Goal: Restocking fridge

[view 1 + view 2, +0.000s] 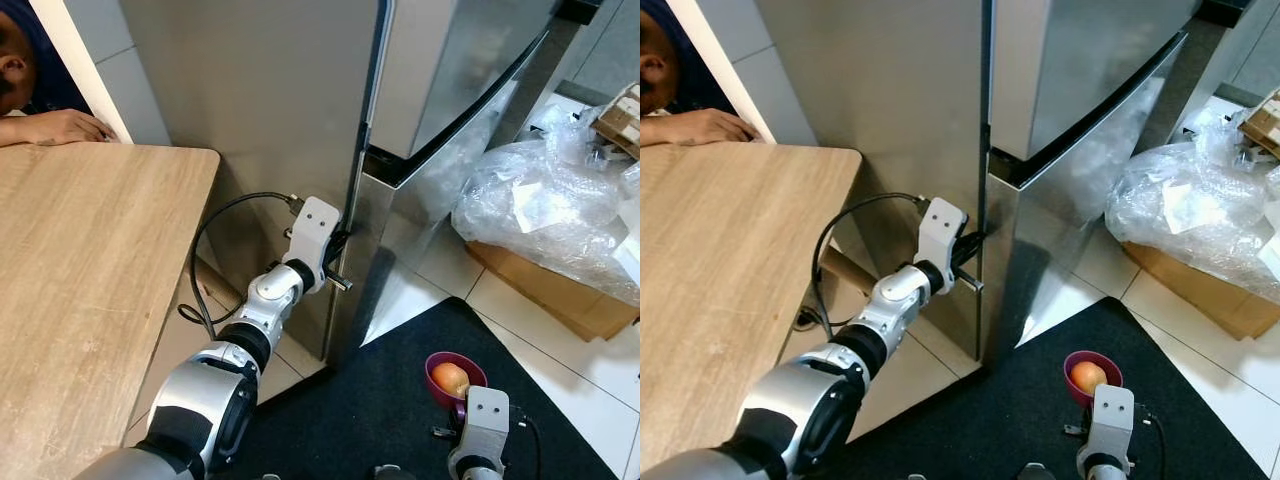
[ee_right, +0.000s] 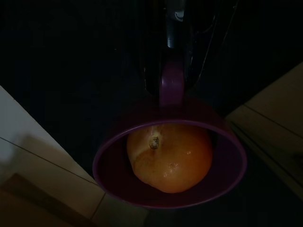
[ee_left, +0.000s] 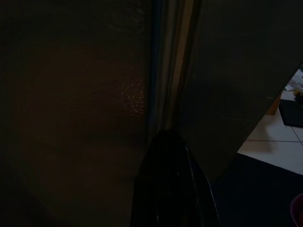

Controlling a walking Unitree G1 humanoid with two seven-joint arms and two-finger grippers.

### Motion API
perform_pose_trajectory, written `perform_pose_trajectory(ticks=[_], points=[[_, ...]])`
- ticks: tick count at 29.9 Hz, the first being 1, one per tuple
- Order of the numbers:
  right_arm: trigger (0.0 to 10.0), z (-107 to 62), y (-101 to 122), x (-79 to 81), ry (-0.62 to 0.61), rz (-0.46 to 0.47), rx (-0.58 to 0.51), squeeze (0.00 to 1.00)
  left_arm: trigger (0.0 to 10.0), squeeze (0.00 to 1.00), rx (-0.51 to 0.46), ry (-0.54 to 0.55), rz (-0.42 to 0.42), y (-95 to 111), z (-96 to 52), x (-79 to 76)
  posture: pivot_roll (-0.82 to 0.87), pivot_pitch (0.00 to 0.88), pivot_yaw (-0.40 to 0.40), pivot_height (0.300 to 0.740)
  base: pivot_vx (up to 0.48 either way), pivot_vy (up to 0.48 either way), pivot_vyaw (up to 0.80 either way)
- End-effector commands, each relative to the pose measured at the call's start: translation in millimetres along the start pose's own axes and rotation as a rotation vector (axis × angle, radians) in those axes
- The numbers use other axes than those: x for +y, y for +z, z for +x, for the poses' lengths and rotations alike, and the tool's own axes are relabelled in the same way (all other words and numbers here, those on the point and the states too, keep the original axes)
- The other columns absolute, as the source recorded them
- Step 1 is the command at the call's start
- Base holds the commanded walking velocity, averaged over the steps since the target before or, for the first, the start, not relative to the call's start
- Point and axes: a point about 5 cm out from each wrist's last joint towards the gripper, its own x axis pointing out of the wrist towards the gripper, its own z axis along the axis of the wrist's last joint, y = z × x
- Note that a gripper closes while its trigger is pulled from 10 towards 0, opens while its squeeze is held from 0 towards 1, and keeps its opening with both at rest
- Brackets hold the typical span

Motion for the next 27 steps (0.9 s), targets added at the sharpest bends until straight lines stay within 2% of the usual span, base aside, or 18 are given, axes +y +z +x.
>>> perform_pose_trajectory(ticks=[1, 5, 12, 19, 21, 23, 26, 27], points=[[10.0, -3.0, -1.7, -3.2, -0.024, 0.021, -0.014, 0.0, 10.0, 0.0, -0.001, -0.214, 0.006, -2.4, 13.5, -49.6, -0.16, 0.181, 0.031, 0.731, 0.0, 0.0, 0.0], [10.0, -3.1, -1.8, -3.0, -0.025, 0.021, -0.014, 0.0, 10.0, 0.0, -0.003, -0.221, 0.004, -2.4, 13.6, -50.7, -0.15, 0.18, 0.031, 0.731, 0.0, 0.0, 0.0], [10.0, -3.5, -2.2, -2.4, -0.023, 0.021, -0.014, 0.0, 10.0, 0.0, -0.012, -0.304, -0.033, -3.2, 12.9, -58.2, -0.15, 0.18, 0.031, 0.731, 0.0, 0.0, 0.0], [10.0, -3.9, -2.6, -2.3, -0.022, 0.02, -0.013, 0.0, 10.0, 0.0, 0.015, -0.354, -0.023, -11.0, 8.5, -61.4, -0.15, 0.18, 0.03, 0.731, 0.0, 0.0, 0.0], [10.0, -4.2, -3.0, -2.1, -0.021, 0.018, -0.012, 0.0, 10.0, 0.0, 0.06, -0.375, 0.028, -20.8, 2.3, -59.1, -0.16, 0.176, 0.036, 0.731, 0.0, 0.0, 0.0], [10.0, -4.5, -3.6, -1.1, -0.004, -0.004, -0.009, 0.0, 10.0, 0.0, 0.179, -0.366, 0.072, -43.7, -10.8, -51.9, -0.16, 0.173, 0.039, 0.731, 0.0, 0.0, 0.0], [10.0, -4.9, -7.0, -0.3, 0.019, -0.012, 0.022, 0.0, 10.0, 0.0, 0.307, -0.286, 0.055, -72.5, -30.7, -39.7, -0.16, 0.166, 0.04, 0.731, 0.0, 0.0, 0.0], [10.0, -4.9, -7.0, -0.3, 0.019, -0.012, 0.022, 0.0, 10.0, 0.0, 0.307, -0.286, 0.055, -72.5, -30.7, -39.7, -0.16, 0.166, 0.04, 0.731, 0.0, 0.0, 0.0]])
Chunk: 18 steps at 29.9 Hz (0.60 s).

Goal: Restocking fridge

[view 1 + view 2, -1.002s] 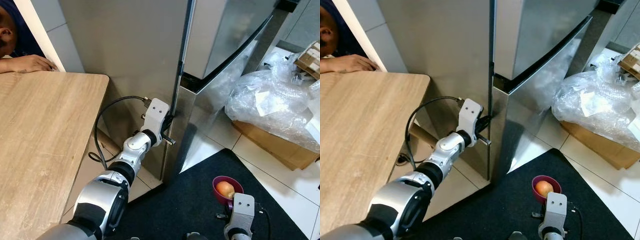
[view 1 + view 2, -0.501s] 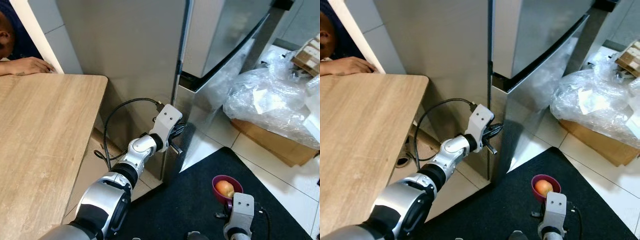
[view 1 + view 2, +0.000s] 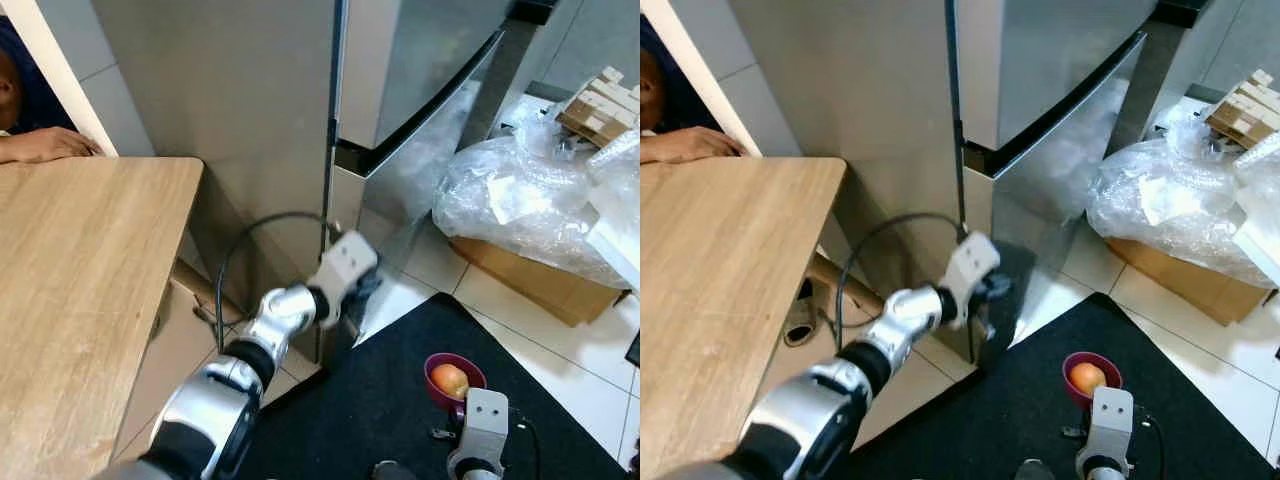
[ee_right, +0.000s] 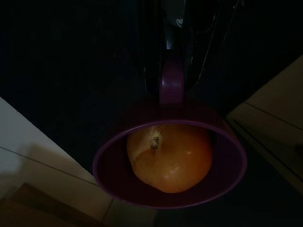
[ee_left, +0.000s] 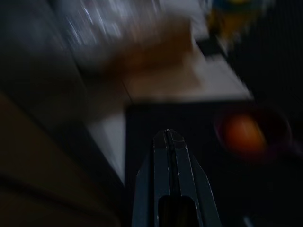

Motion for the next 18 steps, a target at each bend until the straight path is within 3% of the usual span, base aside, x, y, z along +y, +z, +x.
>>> perform_pose_trajectory(ticks=[1, 2, 3, 5, 6, 9, 12, 13, 15, 16, 17, 18], points=[[10.0, -2.5, -4.5, -1.9, 0.001, -0.001, 0.02, 0.0, 10.0, 0.0, 0.062, 0.014, -0.022, -14.4, -3.4, -2.9, -0.16, 0.166, 0.04, 0.731, 0.0, 0.0, 0.0], [10.0, -3.0, -5.2, -1.8, 0.008, -0.011, 0.022, 0.0, 10.0, 0.0, 0.113, 0.055, -0.056, -29.1, -10.8, -1.1, -0.16, 0.164, 0.039, 0.731, 0.0, 0.0, 0.0], [10.0, -3.0, -5.2, -1.8, 0.008, -0.011, 0.022, 0.0, 10.0, 0.0, 0.113, 0.055, -0.056, -29.1, -10.8, -1.1, -0.16, 0.164, 0.039, 0.731, 0.0, 0.0, 0.0], [10.0, -3.4, -6.3, -2.9, 0.014, -0.024, 0.03, 0.0, 10.0, 0.0, 0.21, 0.224, -0.168, -72.3, -42.3, 5.7, -0.16, 0.155, 0.026, 0.731, 0.0, 0.0, 0.0], [10.0, -3.4, -6.3, -2.9, 0.014, -0.024, 0.03, 0.0, 10.0, 0.0, 0.21, 0.224, -0.168, -72.3, -42.3, 5.7, -0.16, 0.155, 0.026, 0.731, 0.0, 0.0, 0.0], [10.0, -1.6, -5.2, -3.8, 0.024, -0.036, 0.038, 0.0, 10.0, 0.0, 0.251, 0.456, -0.308, -114.2, -85.0, 9.2, -0.15, 0.144, 0.001, 0.731, 0.0, 0.0, 0.0], [10.0, -1.1, -4.9, -3.8, 0.027, -0.039, 0.039, 0.0, 10.0, 0.0, 0.254, 0.482, -0.315, -118.8, -90.5, 8.6, -0.15, 0.144, 0.001, 0.731, 0.0, 0.0, 0.0], [10.0, 0.4, -3.2, -3.2, 0.035, -0.048, 0.039, 0.0, 10.0, 0.0, 0.268, 0.537, -0.342, -128.4, -100.0, 6.3, -0.14, 0.141, -0.01, 0.731, 0.0, 0.0, 0.0], [10.0, 0.4, -3.2, -3.2, 0.035, -0.048, 0.039, 0.0, 10.0, 0.0, 0.268, 0.537, -0.342, -128.4, -100.0, 6.3, -0.14, 0.141, -0.01, 0.731, 0.0, 0.0, 0.0], [10.0, 2.5, -0.9, -2.4, 0.047, -0.06, 0.037, 0.0, 10.0, 0.0, 0.295, 0.605, -0.385, -141.0, -110.8, 0.5, -0.13, 0.134, -0.023, 0.731, 0.0, 0.0, 0.0], [10.0, 2.5, -0.9, -2.4, 0.047, -0.06, 0.037, 0.0, 10.0, 0.0, 0.295, 0.605, -0.385, -141.0, -110.8, 0.5, -0.13, 0.134, -0.023, 0.731, 0.0, 0.0, 0.0], [10.0, 5.7, 2.3, 0.1, 0.061, -0.083, 0.038, 0.0, 10.0, 0.0, 0.358, 0.675, -0.409, -159.4, -125.3, -12.6, -0.12, 0.127, -0.038, 0.731, 0.0, 0.0, 0.0]])
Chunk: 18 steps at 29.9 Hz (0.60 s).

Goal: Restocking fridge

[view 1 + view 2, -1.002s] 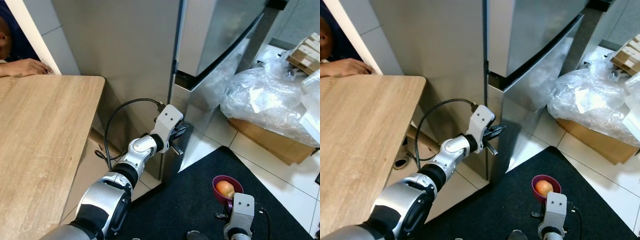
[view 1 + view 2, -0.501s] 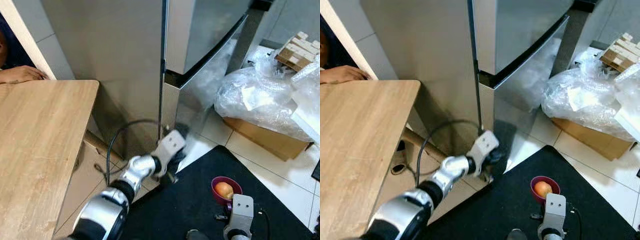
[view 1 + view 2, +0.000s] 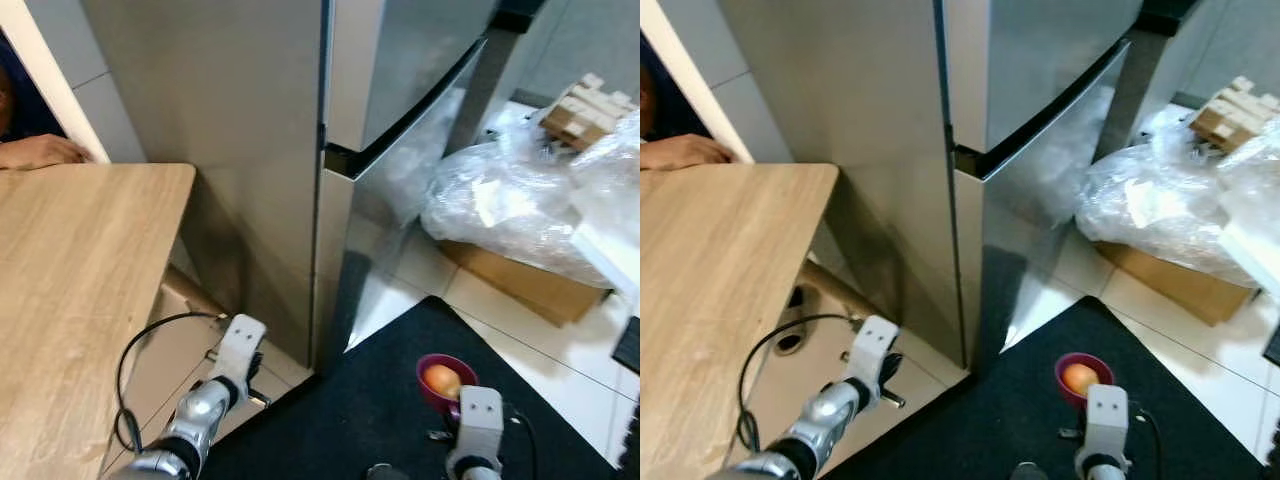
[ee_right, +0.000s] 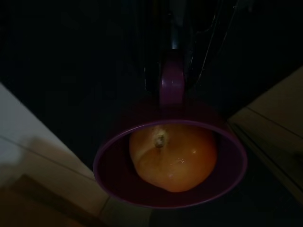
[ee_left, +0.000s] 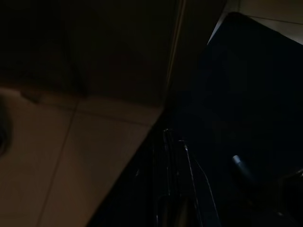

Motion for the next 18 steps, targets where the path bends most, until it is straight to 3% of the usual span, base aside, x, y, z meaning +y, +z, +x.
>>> perform_pose_trajectory(ticks=[1, 2, 3, 5, 8, 12, 18], points=[[10.0, 0.0, -1.0, -3.8, -0.011, -0.01, 0.011, 0.0, 10.0, 0.0, 0.064, 0.048, -0.019, -20.6, -9.5, 6.9, -0.12, 0.127, -0.038, 0.731, 0.0, 0.0, 0.0], [10.0, 2.7, 2.5, -2.4, -0.002, -0.024, 0.008, 0.0, 10.0, 0.0, 0.117, 0.103, -0.058, -40.1, -18.8, 7.4, -0.13, 0.122, -0.047, 0.731, 0.0, 0.0, 0.0], [10.0, 2.7, 2.5, -2.4, -0.002, -0.024, 0.008, 0.0, 10.0, 0.0, 0.117, 0.103, -0.058, -40.1, -18.8, 7.4, -0.13, 0.122, -0.047, 0.731, 0.0, 0.0, 0.0], [10.0, 7.2, 8.8, 0.4, 0.009, -0.037, -0.003, 0.0, 10.0, 0.0, 0.139, 0.202, -0.134, -57.2, -28.6, 6.1, -0.13, 0.118, -0.054, 0.731, 0.0, 0.0, 0.0], [10.0, 8.7, 11.2, 0.6, 0.014, -0.045, -0.008, 0.0, 10.0, 0.0, 0.124, 0.282, -0.205, -59.0, -30.2, 5.7, -0.13, 0.118, -0.054, 0.731, 0.0, 0.0, 0.0], [10.0, 8.5, 11.1, -0.4, 0.012, -0.049, -0.009, 0.0, 10.0, 0.0, 0.127, 0.289, -0.219, -59.0, -29.3, 3.1, -0.13, 0.119, -0.051, 0.731, 0.0, 0.0, 0.0], [10.0, 5.9, 7.3, -4.3, -0.003, -0.055, -0.002, 0.0, 10.0, 0.0, 0.124, 0.211, -0.145, -53.7, -23.7, -7.7, -0.14, 0.125, -0.038, 0.731, 0.0, 0.0, 0.0]])
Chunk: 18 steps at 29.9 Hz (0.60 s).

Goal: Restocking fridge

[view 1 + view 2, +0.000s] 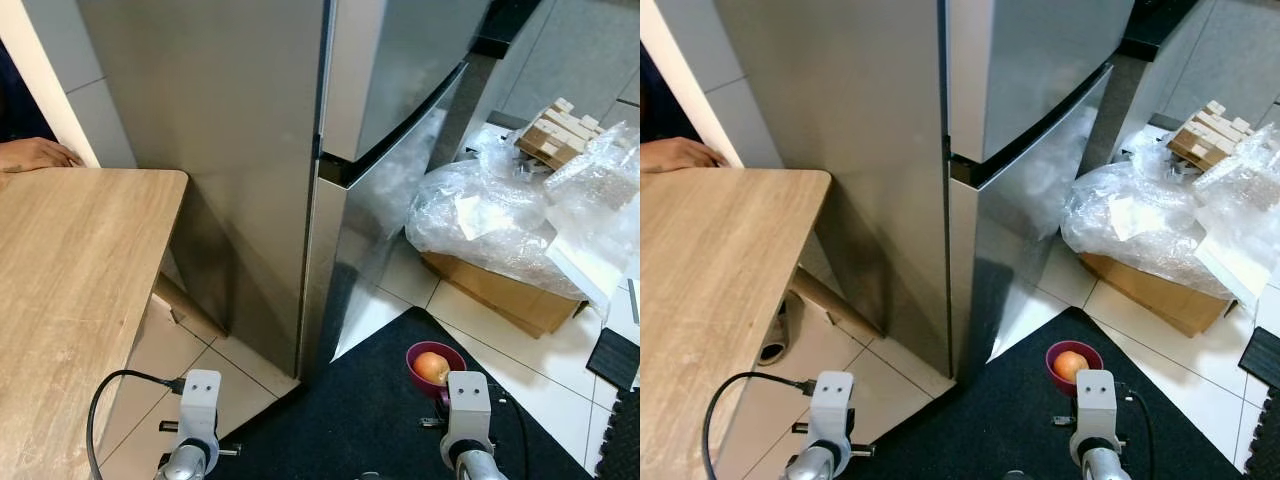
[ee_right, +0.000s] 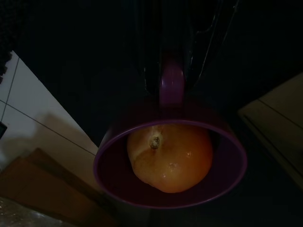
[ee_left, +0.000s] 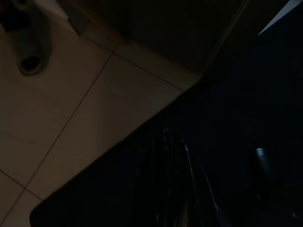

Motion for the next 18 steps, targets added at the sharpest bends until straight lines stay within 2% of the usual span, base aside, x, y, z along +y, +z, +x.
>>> perform_pose_trajectory(ticks=[1, 4, 16, 18], points=[[10.0, -4.5, -7.4, -4.6, -0.02, -0.003, 0.023, 0.0, 10.0, 0.0, 0.01, -0.021, 0.018, -3.9, -1.3, -6.4, -0.14, 0.126, -0.036, 0.731, 0.0, 0.0, 0.0], [10.0, -5.9, -9.4, -4.8, -0.023, -0.002, 0.028, 0.0, 10.0, 0.0, 0.005, -0.018, 0.013, -3.2, -1.2, -6.3, -0.13, 0.127, -0.033, 0.731, 0.0, 0.0, 0.0], [10.0, -6.2, -9.8, -1.4, -0.027, 0.008, 0.027, 0.0, 10.0, 0.0, -0.022, 0.011, 0.002, 6.4, 2.3, -3.2, -0.13, 0.129, -0.029, 0.731, 0.0, -0.415, 0.0], [10.0, -6.0, -9.4, -1.4, -0.03, 0.008, 0.026, 0.0, 10.0, 0.0, -0.032, 0.024, -0.013, 9.6, 3.3, -1.2, -0.13, 0.13, -0.028, 0.731, 0.0, -0.169, 0.0]])
